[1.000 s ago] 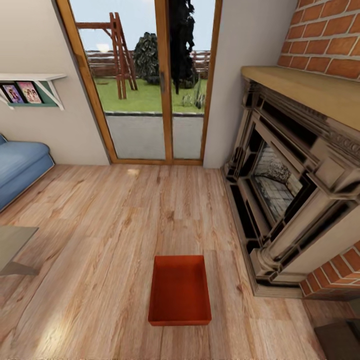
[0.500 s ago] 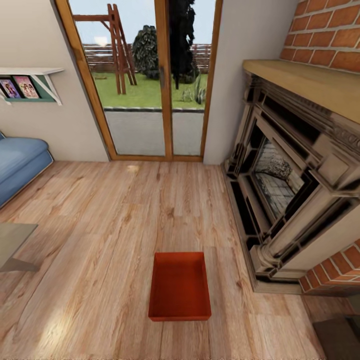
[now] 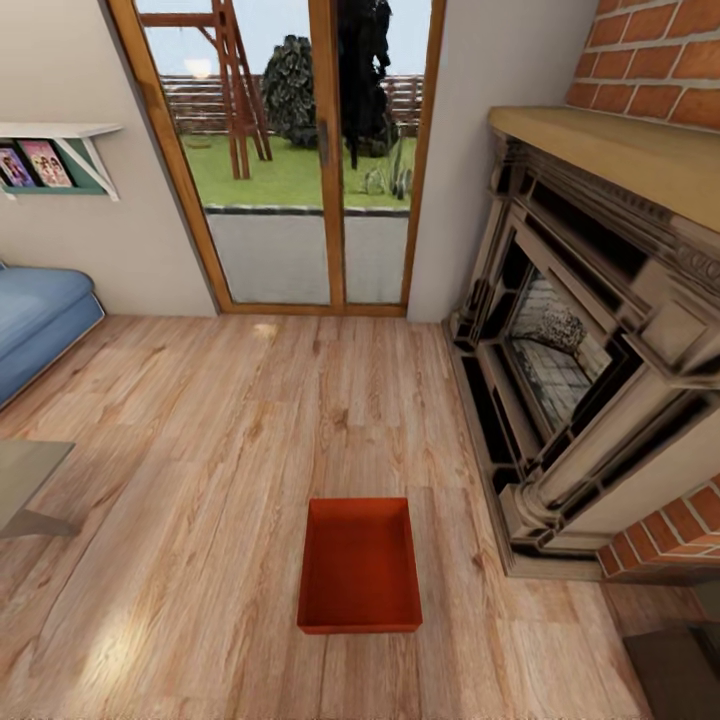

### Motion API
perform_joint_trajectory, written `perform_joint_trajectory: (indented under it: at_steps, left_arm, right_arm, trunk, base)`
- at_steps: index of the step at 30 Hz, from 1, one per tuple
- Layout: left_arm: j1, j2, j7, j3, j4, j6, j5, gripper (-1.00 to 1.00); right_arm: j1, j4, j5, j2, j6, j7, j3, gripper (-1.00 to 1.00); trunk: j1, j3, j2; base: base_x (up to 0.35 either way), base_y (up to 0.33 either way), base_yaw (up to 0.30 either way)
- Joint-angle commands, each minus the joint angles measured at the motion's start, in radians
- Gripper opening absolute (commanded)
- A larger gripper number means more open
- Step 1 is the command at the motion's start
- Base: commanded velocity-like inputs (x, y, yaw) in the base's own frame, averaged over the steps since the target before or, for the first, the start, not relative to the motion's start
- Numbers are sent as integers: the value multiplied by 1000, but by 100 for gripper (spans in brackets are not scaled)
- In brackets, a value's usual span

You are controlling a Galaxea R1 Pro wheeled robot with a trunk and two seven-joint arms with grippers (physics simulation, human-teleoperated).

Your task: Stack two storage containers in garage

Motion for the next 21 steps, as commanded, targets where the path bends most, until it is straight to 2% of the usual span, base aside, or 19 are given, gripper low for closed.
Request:
perform_joint_trajectory:
  at_steps: [1, 21]
  left_arm:
    - [0, 0, 1, 5, 0, 0, 4, 100]
    - [0, 0, 1, 5, 0, 0, 4, 100]
  right_arm:
    - [-1, 3, -1, 0, -5, -2, 6, 100]
    - [-1, 3, 2, 2, -2, -1, 6, 100]
  trunk:
    - [0, -3, -2]
    - [0, -35, -2]
  base:
    - [0, 0, 0]
    - [0, 0, 0]
